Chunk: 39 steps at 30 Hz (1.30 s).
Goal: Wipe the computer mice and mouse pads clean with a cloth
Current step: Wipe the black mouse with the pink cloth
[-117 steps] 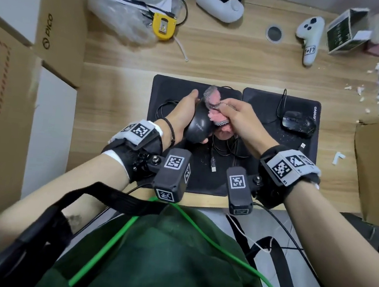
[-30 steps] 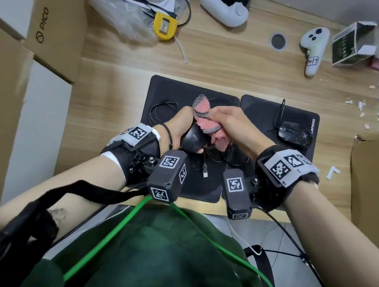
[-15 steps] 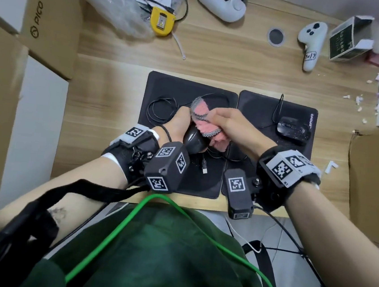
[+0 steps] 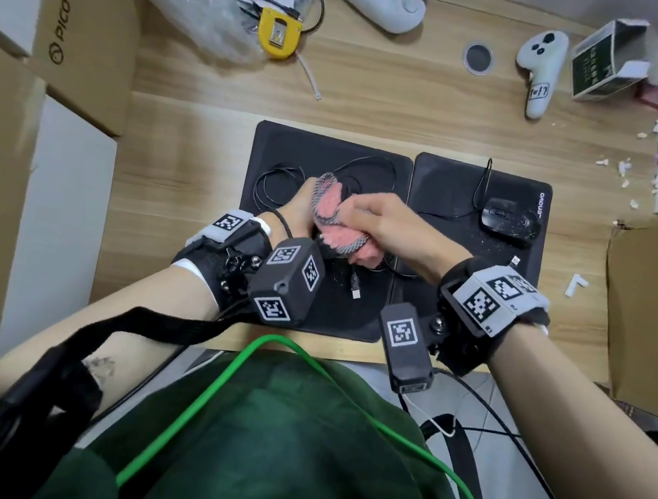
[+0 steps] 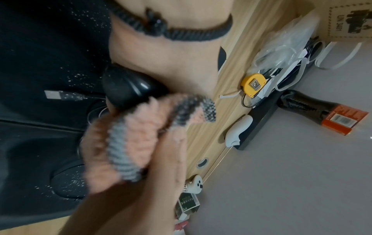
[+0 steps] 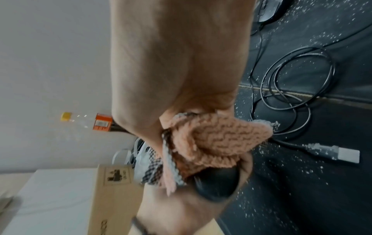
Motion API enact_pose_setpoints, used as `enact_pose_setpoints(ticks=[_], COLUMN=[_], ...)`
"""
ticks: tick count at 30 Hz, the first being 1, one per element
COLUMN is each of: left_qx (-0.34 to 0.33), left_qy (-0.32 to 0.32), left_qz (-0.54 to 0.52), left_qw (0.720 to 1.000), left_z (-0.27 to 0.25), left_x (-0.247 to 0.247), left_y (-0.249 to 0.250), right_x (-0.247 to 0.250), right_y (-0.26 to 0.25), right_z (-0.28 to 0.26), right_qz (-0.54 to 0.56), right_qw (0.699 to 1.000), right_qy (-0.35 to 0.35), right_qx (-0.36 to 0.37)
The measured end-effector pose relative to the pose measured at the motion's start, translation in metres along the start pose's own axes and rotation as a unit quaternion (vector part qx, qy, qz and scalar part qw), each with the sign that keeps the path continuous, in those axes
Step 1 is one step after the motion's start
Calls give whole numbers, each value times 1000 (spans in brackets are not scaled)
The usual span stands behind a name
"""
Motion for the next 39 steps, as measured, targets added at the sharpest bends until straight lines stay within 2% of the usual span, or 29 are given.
enact_pose_setpoints(ticks=[3,7,11,15,18,19,22,23,26,29,32,34,37,39], left_qx=[3,22,58,58,-6,-9,3,13,54,76,66,60,61,69], left_qy=[-19,-11,-7,23,39,20,-59,-66,-19,10,20,5,-107,-61], left_qz=[10,-38,40,29,-20,-28,-36,-7,76,75,4,-20,-57,-21], left_qw=[1000,999,997,998,999,999,998,998,995,994,998,998,991,996], left_z=[-4,-5,-2,0,4,3,-7,-6,2,11,13,17,12,14], left_x=[0,-8,-13,-9,-4,-6,-21,-24,-26,-21,-15,-16,-28,-28], left_y=[9,2,-19,-12,7,12,8,2,-15,-21,-12,-12,-22,-24], right_x=[-8,7,16,15,7,8,18,23,36,32,18,16,22,27], right_y=[-2,2,6,8,0,-2,-2,0,8,14,22,23,20,19], right_z=[-2,7,14,10,7,8,13,15,18,12,6,6,12,18], right_qz=[7,37,-6,-17,-14,-12,29,34,9,-8,3,8,14,5], right_qw=[999,998,992,996,999,999,997,995,989,993,998,998,996,994], right_qy=[-35,52,118,78,29,27,60,80,139,110,47,47,70,89], right_qx=[0,-28,-43,-50,-32,-28,-40,-46,-53,-50,-43,-42,-55,-66])
Point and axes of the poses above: each hand's wrist, its own z-axis towards the middle knuckle, its own x-axis out of the back of the hand, y = z × x, the point moved 3 cm from there along z, towards the middle knuckle, and after that the axes turned 2 degrees about -z, right-handed, at the moved point
